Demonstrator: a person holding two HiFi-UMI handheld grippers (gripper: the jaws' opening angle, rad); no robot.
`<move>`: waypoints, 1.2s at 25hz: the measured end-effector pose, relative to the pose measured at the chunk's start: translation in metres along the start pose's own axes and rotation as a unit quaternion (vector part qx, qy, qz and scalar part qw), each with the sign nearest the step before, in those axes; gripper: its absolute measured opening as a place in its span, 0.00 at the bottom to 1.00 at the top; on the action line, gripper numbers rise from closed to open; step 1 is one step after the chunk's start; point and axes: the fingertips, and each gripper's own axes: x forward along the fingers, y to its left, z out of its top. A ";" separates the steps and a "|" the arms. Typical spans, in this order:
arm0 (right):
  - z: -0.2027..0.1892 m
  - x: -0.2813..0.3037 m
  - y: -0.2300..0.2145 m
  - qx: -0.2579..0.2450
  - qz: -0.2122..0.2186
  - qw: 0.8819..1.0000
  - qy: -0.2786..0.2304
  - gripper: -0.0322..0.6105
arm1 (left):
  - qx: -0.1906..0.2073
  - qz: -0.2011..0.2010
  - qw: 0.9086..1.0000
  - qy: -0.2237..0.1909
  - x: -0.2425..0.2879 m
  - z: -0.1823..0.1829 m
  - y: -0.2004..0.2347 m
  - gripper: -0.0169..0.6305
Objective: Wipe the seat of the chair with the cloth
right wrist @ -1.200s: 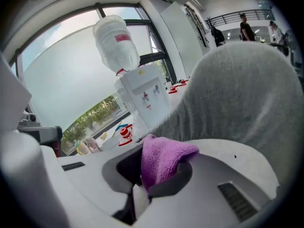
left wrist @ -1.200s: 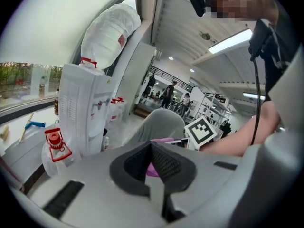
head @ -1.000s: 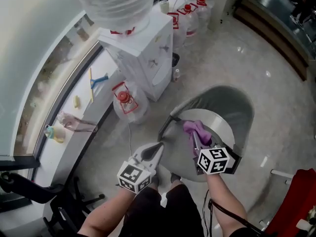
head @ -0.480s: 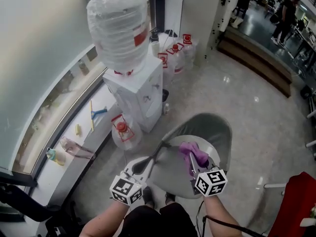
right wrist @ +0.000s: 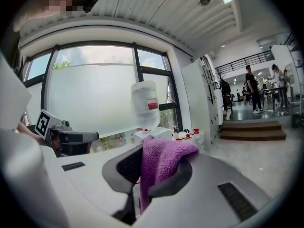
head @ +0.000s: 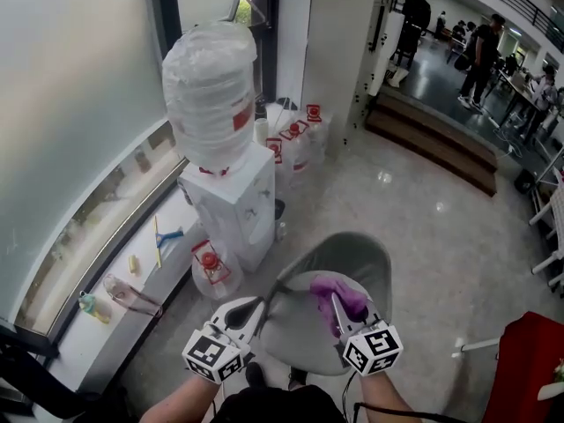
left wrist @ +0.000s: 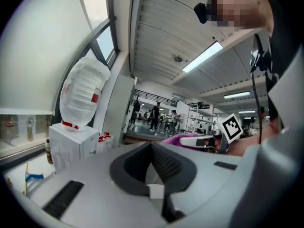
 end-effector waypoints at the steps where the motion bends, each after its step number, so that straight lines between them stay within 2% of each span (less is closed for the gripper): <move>1: 0.006 -0.004 0.001 -0.005 -0.001 1.000 -0.004 0.09 | 0.001 0.001 1.000 -0.003 -0.002 0.006 -0.001 0.03; 7: 0.034 -0.020 0.005 -0.020 -0.006 0.999 -0.028 0.09 | 0.019 -0.018 0.999 -0.039 -0.012 0.042 -0.011 0.03; 10: 0.046 -0.026 0.004 -0.027 -0.009 0.999 -0.037 0.09 | 0.036 -0.014 0.999 -0.036 -0.013 0.050 -0.013 0.03; 14: 0.059 -0.034 0.001 -0.034 -0.020 0.998 -0.046 0.09 | 0.021 -0.017 0.998 -0.049 -0.012 0.063 -0.015 0.03; 30: 0.083 -0.047 0.003 -0.047 -0.030 0.997 -0.060 0.09 | 0.034 -0.017 0.997 -0.062 -0.007 0.088 -0.027 0.03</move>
